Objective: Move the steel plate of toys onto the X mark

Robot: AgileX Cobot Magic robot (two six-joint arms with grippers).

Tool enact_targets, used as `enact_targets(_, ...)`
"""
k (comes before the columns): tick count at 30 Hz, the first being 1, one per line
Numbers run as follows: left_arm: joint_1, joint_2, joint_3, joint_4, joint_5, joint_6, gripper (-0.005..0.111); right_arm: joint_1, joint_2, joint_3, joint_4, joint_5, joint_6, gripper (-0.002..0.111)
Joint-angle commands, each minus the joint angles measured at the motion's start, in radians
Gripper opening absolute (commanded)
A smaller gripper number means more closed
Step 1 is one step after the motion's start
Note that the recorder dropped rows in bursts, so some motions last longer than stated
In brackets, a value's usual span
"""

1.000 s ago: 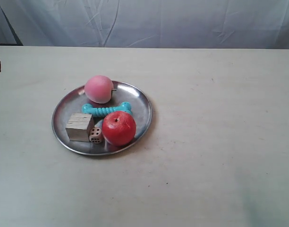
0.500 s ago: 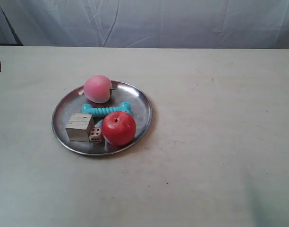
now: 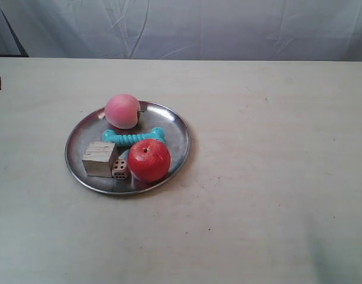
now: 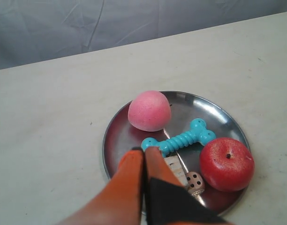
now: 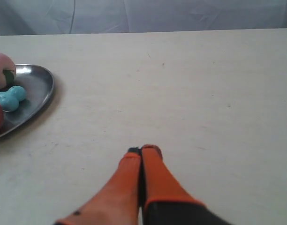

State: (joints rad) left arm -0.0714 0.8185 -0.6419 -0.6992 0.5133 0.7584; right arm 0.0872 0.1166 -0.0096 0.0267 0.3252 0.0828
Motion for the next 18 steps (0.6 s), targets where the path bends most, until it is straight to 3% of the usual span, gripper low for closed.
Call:
enact_targets(1,-0.003,-0.006,0.003,0.006,-0.007,0.003,0.0,-0.006,-0.004,0.004,0.001,-0.012,-0.001,-0.001)
enact_targets(7,-0.003,-0.006,0.006,0.0,-0.007,0.003,0.0,-0.006,-0.004,0.004,0.001,-0.012,-0.001,-0.001)
enact_targets(11,-0.003,-0.049,0.022,0.103,-0.036,-0.007,0.0,-0.006,-0.004,0.004,0.001,-0.014,-0.001,-0.001)
enact_targets(18,-0.003,-0.28,0.1,0.45,-0.037,-0.476,0.0,-0.006,-0.004,0.004,0.005,-0.014,-0.001,-0.001)
